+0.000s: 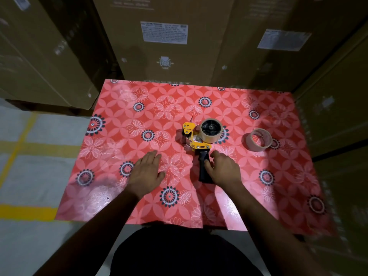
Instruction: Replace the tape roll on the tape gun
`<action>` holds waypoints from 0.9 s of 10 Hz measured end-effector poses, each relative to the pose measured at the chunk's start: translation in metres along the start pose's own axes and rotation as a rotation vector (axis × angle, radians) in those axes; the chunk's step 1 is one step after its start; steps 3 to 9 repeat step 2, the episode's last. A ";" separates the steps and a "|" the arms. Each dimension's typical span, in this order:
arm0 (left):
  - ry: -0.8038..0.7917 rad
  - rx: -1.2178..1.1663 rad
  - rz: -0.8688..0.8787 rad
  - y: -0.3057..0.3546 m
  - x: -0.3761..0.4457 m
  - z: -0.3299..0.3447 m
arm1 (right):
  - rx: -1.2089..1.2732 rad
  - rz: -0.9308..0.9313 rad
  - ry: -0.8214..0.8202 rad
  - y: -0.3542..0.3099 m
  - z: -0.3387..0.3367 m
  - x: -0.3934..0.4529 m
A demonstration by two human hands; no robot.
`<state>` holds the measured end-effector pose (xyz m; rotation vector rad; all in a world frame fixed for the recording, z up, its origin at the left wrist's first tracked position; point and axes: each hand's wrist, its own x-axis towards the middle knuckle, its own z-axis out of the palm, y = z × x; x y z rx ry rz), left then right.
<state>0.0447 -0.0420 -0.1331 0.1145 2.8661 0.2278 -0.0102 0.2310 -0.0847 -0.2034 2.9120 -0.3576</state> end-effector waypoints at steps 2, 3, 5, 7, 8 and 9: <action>0.171 -0.024 0.048 0.032 -0.013 0.007 | -0.065 -0.120 0.176 0.014 0.018 -0.032; 0.171 -0.024 0.048 0.032 -0.013 0.007 | -0.065 -0.120 0.176 0.014 0.018 -0.032; 0.171 -0.024 0.048 0.032 -0.013 0.007 | -0.065 -0.120 0.176 0.014 0.018 -0.032; 0.171 -0.024 0.048 0.032 -0.013 0.007 | -0.065 -0.120 0.176 0.014 0.018 -0.032; 0.171 -0.024 0.048 0.032 -0.013 0.007 | -0.065 -0.120 0.176 0.014 0.018 -0.032; 0.171 -0.024 0.048 0.032 -0.013 0.007 | -0.065 -0.120 0.176 0.014 0.018 -0.032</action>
